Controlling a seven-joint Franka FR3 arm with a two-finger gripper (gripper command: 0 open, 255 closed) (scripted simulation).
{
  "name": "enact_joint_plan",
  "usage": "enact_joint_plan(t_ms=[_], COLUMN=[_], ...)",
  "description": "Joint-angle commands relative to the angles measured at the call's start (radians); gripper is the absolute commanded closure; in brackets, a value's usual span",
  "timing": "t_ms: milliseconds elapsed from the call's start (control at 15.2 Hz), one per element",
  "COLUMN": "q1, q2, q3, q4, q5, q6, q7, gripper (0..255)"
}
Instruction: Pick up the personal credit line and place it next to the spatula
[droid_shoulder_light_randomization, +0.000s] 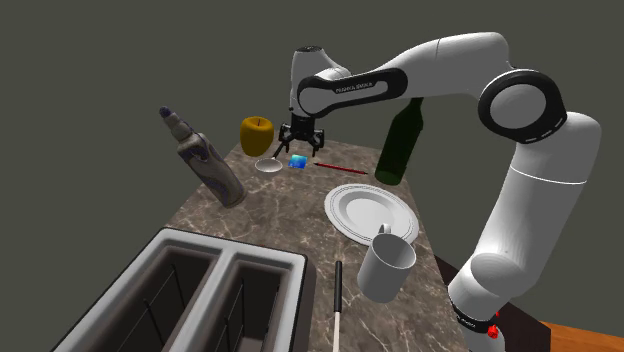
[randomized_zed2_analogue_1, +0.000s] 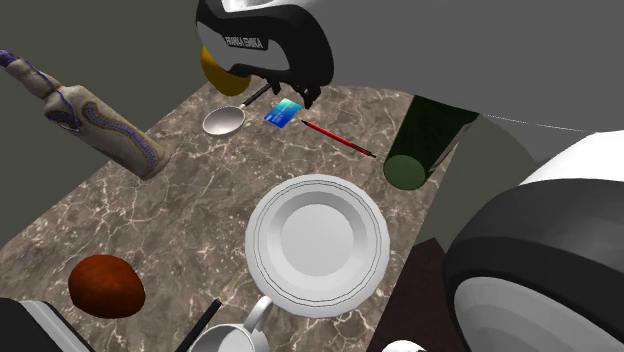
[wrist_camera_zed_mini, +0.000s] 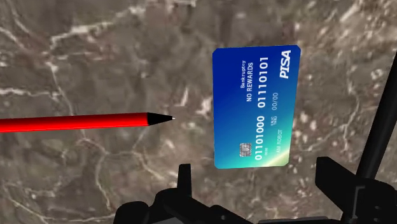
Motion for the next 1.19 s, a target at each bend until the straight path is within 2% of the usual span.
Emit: enact_joint_plan(t_ms=[0,594,1122], q1=[0.0,0.0,0.001], q2=[0.0,0.0,-0.019], q3=[0.0,0.0,0.004], q4=[0.0,0.0,0.082], q5=[0.0,0.0,0.013], q6=[0.0,0.0,-0.099], q7=[0.0,0.0,-0.019], gripper=[255,255,255])
